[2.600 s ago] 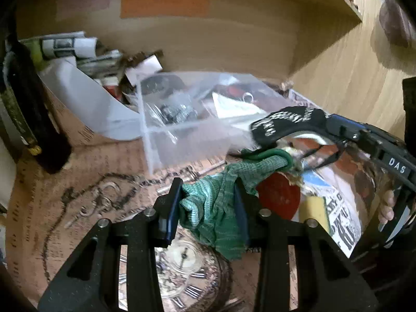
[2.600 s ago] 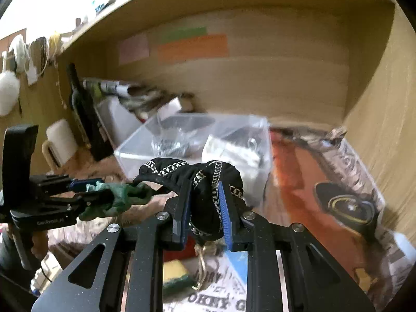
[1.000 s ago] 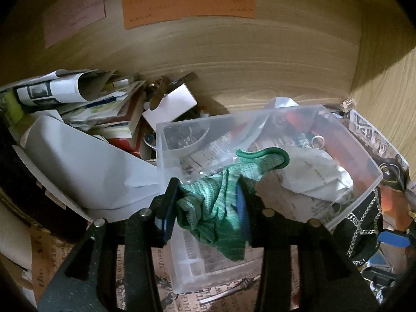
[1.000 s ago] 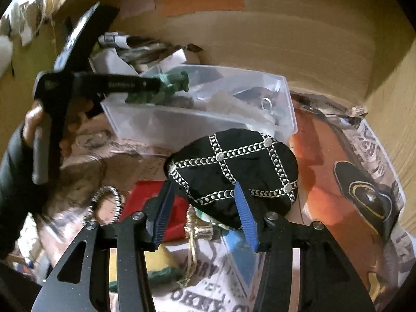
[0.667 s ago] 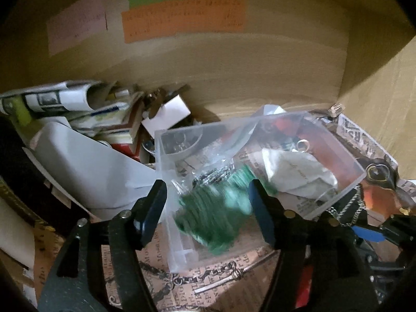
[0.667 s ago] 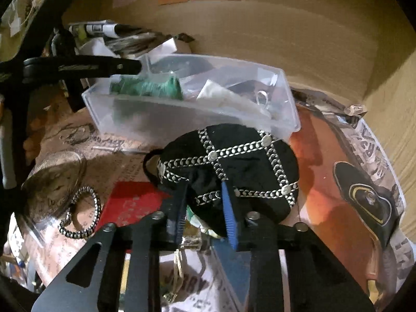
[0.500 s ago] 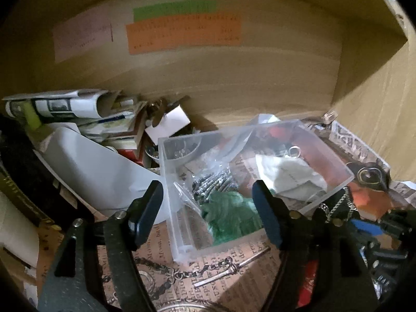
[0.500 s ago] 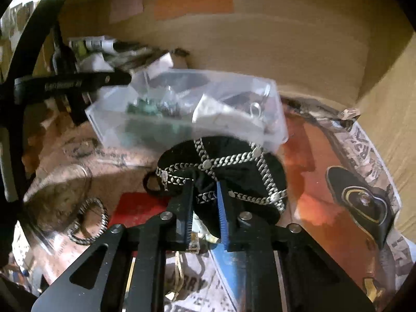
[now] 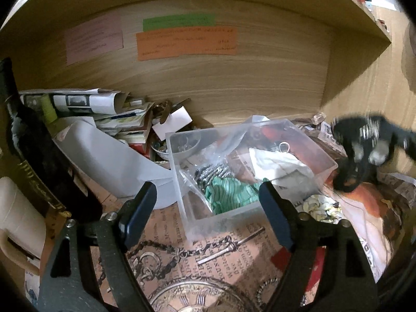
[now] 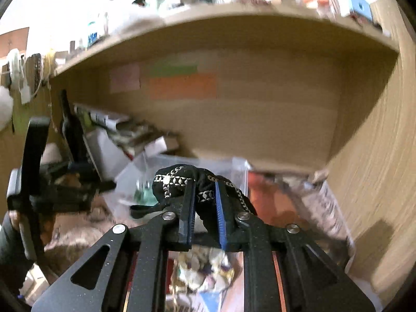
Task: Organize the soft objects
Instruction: 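Lower the black cap into the clear box and open the right tool, then grasp the braided bracelet with the left tool while the right tool grasps the floral scrunchie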
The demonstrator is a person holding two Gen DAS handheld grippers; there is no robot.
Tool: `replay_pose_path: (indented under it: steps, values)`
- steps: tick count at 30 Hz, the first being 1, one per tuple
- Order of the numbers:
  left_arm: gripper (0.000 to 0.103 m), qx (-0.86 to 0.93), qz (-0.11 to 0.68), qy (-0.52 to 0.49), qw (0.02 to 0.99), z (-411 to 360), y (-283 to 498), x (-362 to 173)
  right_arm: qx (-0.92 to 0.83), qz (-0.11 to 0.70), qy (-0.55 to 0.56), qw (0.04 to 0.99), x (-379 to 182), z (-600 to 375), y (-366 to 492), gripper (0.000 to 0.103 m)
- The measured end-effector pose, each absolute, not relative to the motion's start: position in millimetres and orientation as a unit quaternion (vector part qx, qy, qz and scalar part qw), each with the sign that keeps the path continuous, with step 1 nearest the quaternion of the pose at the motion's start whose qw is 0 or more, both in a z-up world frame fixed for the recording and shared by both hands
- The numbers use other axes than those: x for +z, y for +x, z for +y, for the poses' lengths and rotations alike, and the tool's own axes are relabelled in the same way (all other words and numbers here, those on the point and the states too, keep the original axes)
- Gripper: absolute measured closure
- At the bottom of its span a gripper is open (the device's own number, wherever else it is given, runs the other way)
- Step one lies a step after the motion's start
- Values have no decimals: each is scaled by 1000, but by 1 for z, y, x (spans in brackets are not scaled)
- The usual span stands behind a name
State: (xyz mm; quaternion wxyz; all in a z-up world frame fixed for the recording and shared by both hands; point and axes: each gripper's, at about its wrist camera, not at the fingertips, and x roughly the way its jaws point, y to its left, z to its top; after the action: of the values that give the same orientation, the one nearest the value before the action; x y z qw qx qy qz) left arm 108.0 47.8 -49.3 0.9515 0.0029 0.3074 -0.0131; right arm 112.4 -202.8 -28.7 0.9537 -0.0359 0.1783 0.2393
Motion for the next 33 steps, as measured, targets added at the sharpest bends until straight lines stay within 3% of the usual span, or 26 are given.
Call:
replay_pose_path:
  steps: [7, 20, 23, 30, 33]
  values:
    - [22, -23, 316, -9, 948, 56, 93, -56, 225, 150, -65, 961, -16, -172, 144, 90]
    - [22, -45, 342, -22, 938, 63, 75, -74, 234, 307, -132, 913, -91, -108, 224, 86]
    - [22, -54, 349, -17, 935, 58, 69, -79, 239, 317, -128, 909, -90, -114, 220, 79]
    - [21, -81, 367, -7, 927, 40, 58, -91, 247, 284, -105, 921, -67, -141, 179, 47]
    - [21, -90, 381, -5, 920, 35, 57, -99, 248, 272, -96, 925, -61, -157, 160, 39]
